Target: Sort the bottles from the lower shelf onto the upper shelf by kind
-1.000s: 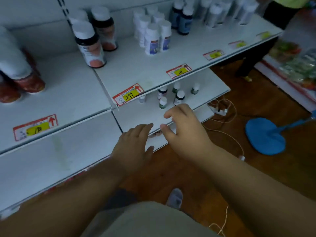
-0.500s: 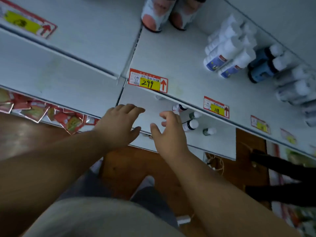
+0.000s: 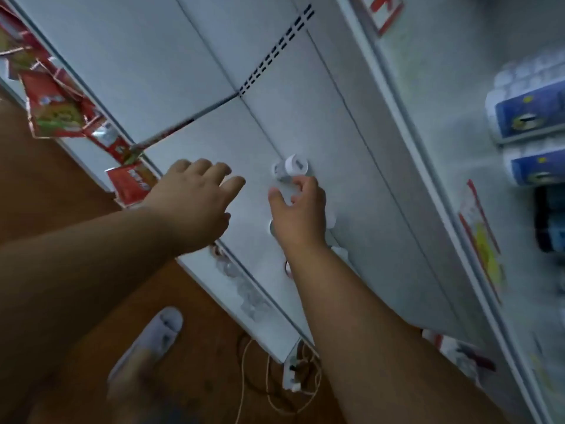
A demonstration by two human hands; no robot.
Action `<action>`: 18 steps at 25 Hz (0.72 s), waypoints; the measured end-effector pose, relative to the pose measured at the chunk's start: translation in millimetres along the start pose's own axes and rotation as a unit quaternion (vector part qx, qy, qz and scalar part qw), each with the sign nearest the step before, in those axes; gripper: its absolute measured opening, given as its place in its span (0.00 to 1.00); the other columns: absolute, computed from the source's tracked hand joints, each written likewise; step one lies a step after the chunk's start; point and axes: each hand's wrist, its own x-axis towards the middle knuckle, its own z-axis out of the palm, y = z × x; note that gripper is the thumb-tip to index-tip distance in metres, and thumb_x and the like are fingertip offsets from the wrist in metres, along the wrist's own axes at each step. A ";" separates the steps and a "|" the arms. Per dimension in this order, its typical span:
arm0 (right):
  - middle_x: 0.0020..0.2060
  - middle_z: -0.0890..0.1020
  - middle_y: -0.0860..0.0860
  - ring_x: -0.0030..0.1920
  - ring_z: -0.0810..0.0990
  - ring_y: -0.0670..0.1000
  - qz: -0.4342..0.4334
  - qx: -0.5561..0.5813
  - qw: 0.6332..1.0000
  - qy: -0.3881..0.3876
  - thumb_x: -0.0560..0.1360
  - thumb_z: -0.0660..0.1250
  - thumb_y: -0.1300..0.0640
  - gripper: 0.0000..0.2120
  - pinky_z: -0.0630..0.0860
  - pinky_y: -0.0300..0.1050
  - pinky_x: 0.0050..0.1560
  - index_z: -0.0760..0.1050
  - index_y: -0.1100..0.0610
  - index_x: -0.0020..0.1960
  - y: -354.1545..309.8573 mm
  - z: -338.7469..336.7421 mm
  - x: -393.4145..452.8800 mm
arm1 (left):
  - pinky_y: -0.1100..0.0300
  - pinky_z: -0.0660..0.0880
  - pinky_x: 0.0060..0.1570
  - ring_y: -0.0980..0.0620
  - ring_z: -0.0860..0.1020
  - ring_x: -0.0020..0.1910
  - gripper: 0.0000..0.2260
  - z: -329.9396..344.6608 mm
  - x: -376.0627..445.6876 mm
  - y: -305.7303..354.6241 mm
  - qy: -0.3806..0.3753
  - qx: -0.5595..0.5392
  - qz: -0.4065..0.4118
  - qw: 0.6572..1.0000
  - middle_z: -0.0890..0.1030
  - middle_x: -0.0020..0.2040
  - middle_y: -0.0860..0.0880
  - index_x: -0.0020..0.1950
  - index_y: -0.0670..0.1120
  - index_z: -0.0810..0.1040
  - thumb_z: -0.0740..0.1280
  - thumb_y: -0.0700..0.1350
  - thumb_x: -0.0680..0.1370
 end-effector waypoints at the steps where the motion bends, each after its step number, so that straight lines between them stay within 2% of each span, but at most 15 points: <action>1: 0.66 0.70 0.51 0.62 0.75 0.52 -0.005 -0.009 1.000 0.015 0.75 0.70 0.46 0.25 0.71 0.44 0.63 0.68 0.52 0.68 8.0 9.9 20.8 | 0.47 0.64 0.67 0.43 0.65 0.71 0.29 14.5 10.2 -0.8 0.007 0.013 0.005 1.000 0.63 0.75 0.45 0.77 0.52 0.55 0.58 0.59 0.79; 3: 0.64 0.72 0.53 0.61 0.76 0.54 -0.019 -0.027 0.998 0.045 0.73 0.72 0.46 0.29 0.69 0.39 0.58 0.68 0.55 0.69 23.3 29.9 65.5 | 0.49 0.63 0.69 0.44 0.63 0.72 0.29 42.7 29.7 -5.5 0.020 0.042 0.009 0.999 0.60 0.77 0.46 0.78 0.52 0.52 0.56 0.60 0.79; 6: 0.62 0.73 0.58 0.57 0.78 0.60 0.004 -0.059 0.995 0.075 0.71 0.74 0.45 0.32 0.76 0.47 0.57 0.68 0.60 0.67 49.2 51.9 130.6 | 0.50 0.61 0.70 0.45 0.62 0.73 0.29 79.6 52.0 -13.6 0.029 0.068 0.014 0.997 0.59 0.77 0.46 0.78 0.52 0.50 0.52 0.61 0.80; 8: 0.62 0.73 0.60 0.57 0.78 0.62 0.028 -0.080 0.994 0.076 0.71 0.73 0.45 0.30 0.77 0.50 0.58 0.66 0.60 0.64 60.2 66.1 163.1 | 0.49 0.62 0.70 0.45 0.62 0.72 0.28 96.7 58.9 -14.6 0.035 0.056 0.002 0.998 0.60 0.77 0.46 0.78 0.52 0.51 0.51 0.61 0.80; 10: 0.60 0.76 0.59 0.56 0.80 0.61 0.034 -0.042 0.994 0.098 0.72 0.74 0.48 0.26 0.75 0.45 0.53 0.62 0.57 0.57 63.1 75.9 182.7 | 0.49 0.63 0.68 0.44 0.64 0.71 0.28 108.5 62.5 -8.1 0.041 0.043 -0.003 0.998 0.61 0.76 0.46 0.77 0.51 0.53 0.52 0.61 0.80; 12: 0.59 0.77 0.57 0.53 0.81 0.57 0.023 0.004 0.991 0.131 0.73 0.73 0.52 0.23 0.70 0.40 0.46 0.62 0.57 0.57 62.6 85.1 187.6 | 0.49 0.64 0.68 0.44 0.64 0.71 0.28 119.6 63.0 -2.2 0.048 0.017 -0.011 0.999 0.62 0.75 0.46 0.77 0.52 0.54 0.51 0.62 0.80; 15: 0.51 0.79 0.52 0.43 0.79 0.52 0.011 0.078 0.991 0.112 0.73 0.72 0.52 0.19 0.71 0.41 0.41 0.65 0.56 0.55 55.5 84.6 156.1 | 0.48 0.64 0.68 0.45 0.65 0.71 0.31 113.5 51.4 -0.1 0.060 -0.119 -0.062 0.989 0.65 0.75 0.48 0.77 0.53 0.57 0.47 0.66 0.77; 16: 0.50 0.80 0.52 0.41 0.80 0.50 0.006 0.128 0.988 0.081 0.73 0.72 0.51 0.18 0.74 0.43 0.41 0.67 0.55 0.54 50.6 81.5 136.0 | 0.48 0.65 0.67 0.46 0.66 0.70 0.31 105.8 41.6 0.8 0.073 -0.183 -0.086 0.977 0.66 0.74 0.48 0.76 0.53 0.59 0.47 0.66 0.77; 18: 0.50 0.82 0.52 0.42 0.82 0.48 0.007 0.247 0.969 -0.011 0.72 0.74 0.50 0.17 0.78 0.43 0.40 0.72 0.52 0.56 31.6 70.3 84.8 | 0.49 0.65 0.66 0.47 0.67 0.70 0.31 84.8 12.8 2.0 0.102 -0.326 -0.143 0.929 0.68 0.72 0.48 0.76 0.53 0.61 0.47 0.67 0.77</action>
